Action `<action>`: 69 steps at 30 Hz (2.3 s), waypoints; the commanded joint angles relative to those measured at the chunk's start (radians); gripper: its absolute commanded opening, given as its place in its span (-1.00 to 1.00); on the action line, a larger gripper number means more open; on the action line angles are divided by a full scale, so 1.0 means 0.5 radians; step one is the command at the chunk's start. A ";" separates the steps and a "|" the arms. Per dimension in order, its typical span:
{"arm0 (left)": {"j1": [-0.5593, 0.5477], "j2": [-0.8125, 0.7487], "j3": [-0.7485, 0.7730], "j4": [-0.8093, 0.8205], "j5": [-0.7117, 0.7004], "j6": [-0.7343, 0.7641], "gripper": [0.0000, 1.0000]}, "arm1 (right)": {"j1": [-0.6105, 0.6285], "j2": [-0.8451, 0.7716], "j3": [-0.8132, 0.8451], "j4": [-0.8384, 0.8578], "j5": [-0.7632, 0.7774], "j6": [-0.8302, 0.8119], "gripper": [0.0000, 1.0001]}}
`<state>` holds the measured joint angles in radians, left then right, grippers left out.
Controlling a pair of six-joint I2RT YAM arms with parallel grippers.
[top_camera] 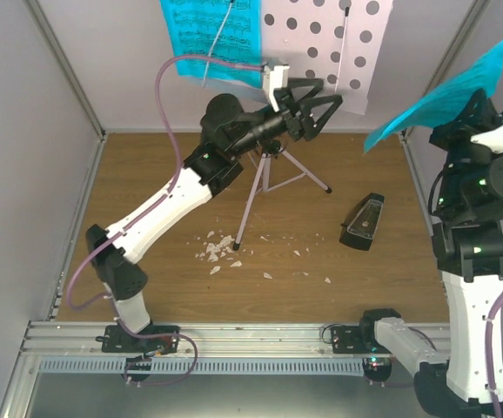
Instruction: Pack up the instrument practice props
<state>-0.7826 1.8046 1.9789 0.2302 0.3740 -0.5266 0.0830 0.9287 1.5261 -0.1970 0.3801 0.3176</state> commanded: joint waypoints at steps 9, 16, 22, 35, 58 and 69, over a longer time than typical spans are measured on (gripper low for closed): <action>0.019 -1.004 -1.201 0.348 -0.032 0.164 0.98 | -0.073 -0.058 -0.462 -0.187 -0.173 0.217 -0.99; 0.025 -1.404 -1.596 -0.053 -0.229 0.398 0.98 | -0.085 -0.030 -0.492 -0.389 -0.401 0.224 -0.99; 0.056 -1.765 -2.038 -0.263 -0.511 0.418 0.98 | -0.085 0.055 -0.312 -0.955 -0.971 0.272 -0.99; 0.111 -2.101 -2.387 -0.528 -0.914 0.409 0.98 | -0.069 -0.177 -1.352 -1.269 -1.694 0.550 -0.99; 0.123 -2.053 -2.451 -0.584 -0.907 0.429 0.98 | 0.088 -0.022 -1.757 -1.329 -1.247 0.467 -0.44; 0.123 -2.105 -2.390 -0.618 -0.856 0.500 0.98 | 0.093 -0.261 -1.584 -1.314 -1.141 0.635 0.82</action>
<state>-0.7254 0.7792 0.7612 -0.0986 -0.0685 -0.3054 0.1215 0.8543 0.6586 -0.8608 -0.2317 0.5941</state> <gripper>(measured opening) 0.990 0.884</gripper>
